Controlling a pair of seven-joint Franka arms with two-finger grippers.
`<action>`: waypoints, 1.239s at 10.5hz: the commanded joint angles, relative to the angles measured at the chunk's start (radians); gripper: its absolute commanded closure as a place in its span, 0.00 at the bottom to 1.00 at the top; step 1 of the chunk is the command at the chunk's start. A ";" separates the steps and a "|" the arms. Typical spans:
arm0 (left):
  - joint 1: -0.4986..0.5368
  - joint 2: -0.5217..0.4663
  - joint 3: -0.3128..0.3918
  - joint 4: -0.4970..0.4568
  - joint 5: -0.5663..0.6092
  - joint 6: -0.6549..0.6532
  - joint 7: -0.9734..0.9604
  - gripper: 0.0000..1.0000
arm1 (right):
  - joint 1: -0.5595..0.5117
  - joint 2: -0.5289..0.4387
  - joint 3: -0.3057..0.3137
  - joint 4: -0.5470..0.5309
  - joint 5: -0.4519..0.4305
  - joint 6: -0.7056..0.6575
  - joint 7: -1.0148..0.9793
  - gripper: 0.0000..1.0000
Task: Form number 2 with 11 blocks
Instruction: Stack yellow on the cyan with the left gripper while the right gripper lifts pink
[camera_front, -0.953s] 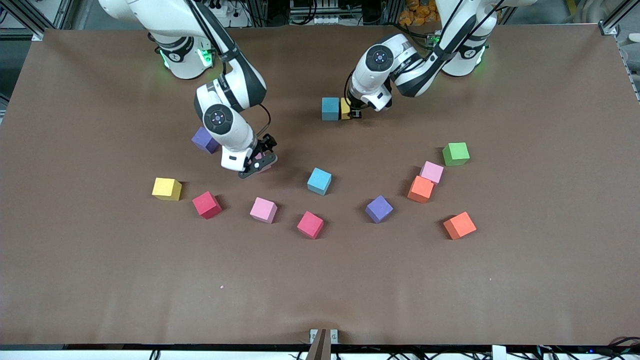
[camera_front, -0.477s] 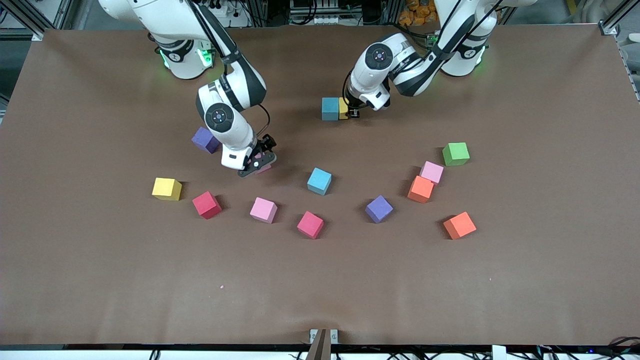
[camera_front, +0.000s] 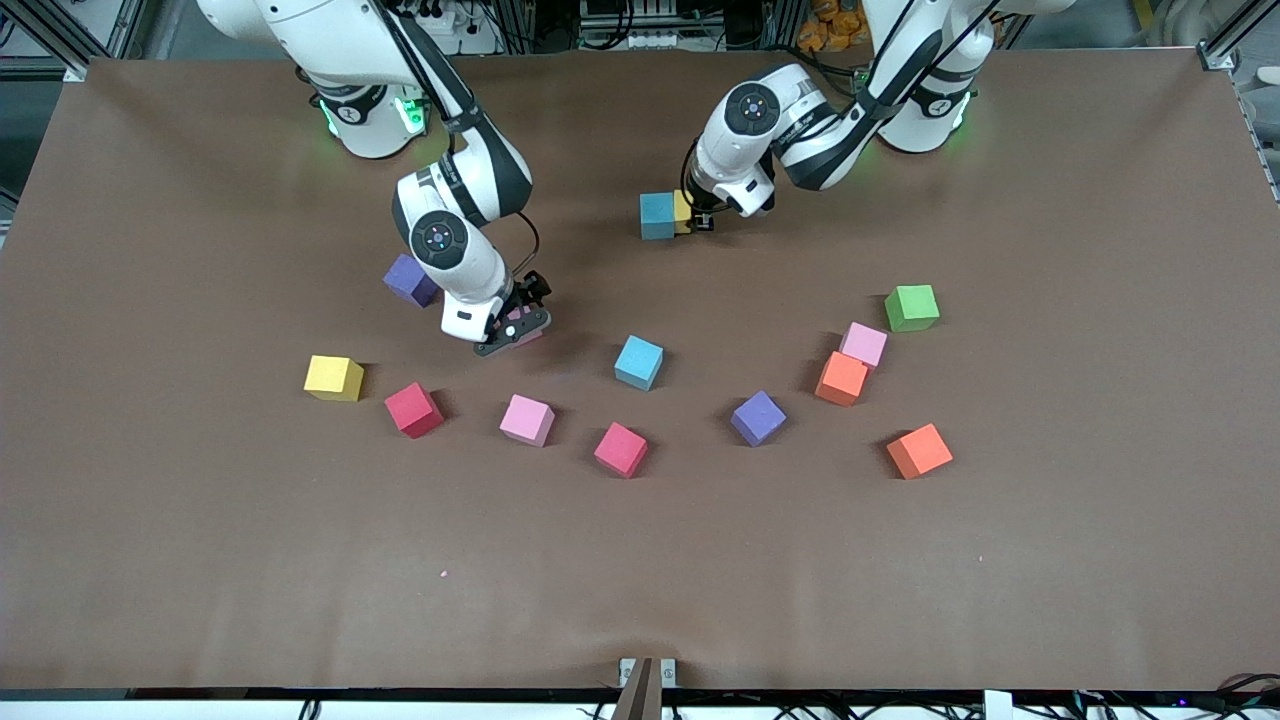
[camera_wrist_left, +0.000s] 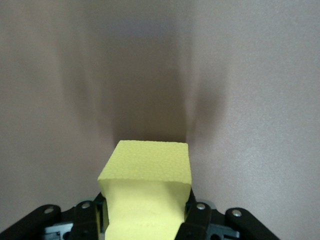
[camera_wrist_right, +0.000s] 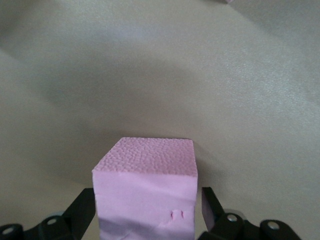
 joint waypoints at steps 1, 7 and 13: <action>-0.004 0.004 -0.001 0.002 -0.006 0.016 -0.001 0.60 | -0.007 -0.002 0.002 0.004 0.014 -0.001 0.019 0.51; 0.017 -0.030 0.002 0.011 -0.008 -0.023 -0.019 0.00 | -0.041 -0.034 0.001 0.091 0.011 -0.168 -0.247 0.57; 0.019 -0.164 -0.073 0.083 0.010 -0.128 0.097 0.00 | 0.043 -0.034 0.005 0.108 0.005 -0.158 -0.613 0.56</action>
